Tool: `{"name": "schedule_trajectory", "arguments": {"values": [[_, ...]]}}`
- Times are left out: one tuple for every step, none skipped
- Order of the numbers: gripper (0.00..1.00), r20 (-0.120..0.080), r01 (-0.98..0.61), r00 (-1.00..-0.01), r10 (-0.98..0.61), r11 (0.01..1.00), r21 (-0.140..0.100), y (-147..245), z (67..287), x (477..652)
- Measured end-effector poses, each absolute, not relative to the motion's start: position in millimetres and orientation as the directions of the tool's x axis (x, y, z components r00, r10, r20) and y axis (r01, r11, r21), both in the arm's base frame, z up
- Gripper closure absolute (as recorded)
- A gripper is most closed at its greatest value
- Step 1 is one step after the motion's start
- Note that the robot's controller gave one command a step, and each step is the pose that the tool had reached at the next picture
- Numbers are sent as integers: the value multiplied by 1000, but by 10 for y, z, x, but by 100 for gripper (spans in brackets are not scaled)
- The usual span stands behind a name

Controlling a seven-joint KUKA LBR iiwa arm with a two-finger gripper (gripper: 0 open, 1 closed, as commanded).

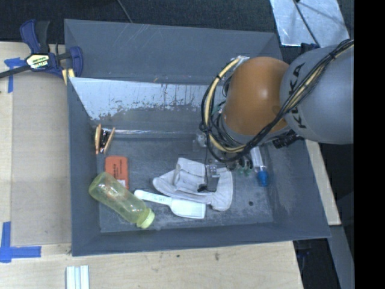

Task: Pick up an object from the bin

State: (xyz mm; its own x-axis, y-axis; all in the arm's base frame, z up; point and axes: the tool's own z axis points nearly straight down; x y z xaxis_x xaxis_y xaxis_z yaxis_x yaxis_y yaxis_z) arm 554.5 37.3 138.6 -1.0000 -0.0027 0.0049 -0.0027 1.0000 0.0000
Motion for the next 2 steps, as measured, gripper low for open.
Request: {"name": "schedule_trajectory", "arguments": {"values": [[0,-3,-2,-1000,-2,1000,0,373,1432,5563],[0,-5,-40,-999,-40,999,0,406,1231,5582]]}}
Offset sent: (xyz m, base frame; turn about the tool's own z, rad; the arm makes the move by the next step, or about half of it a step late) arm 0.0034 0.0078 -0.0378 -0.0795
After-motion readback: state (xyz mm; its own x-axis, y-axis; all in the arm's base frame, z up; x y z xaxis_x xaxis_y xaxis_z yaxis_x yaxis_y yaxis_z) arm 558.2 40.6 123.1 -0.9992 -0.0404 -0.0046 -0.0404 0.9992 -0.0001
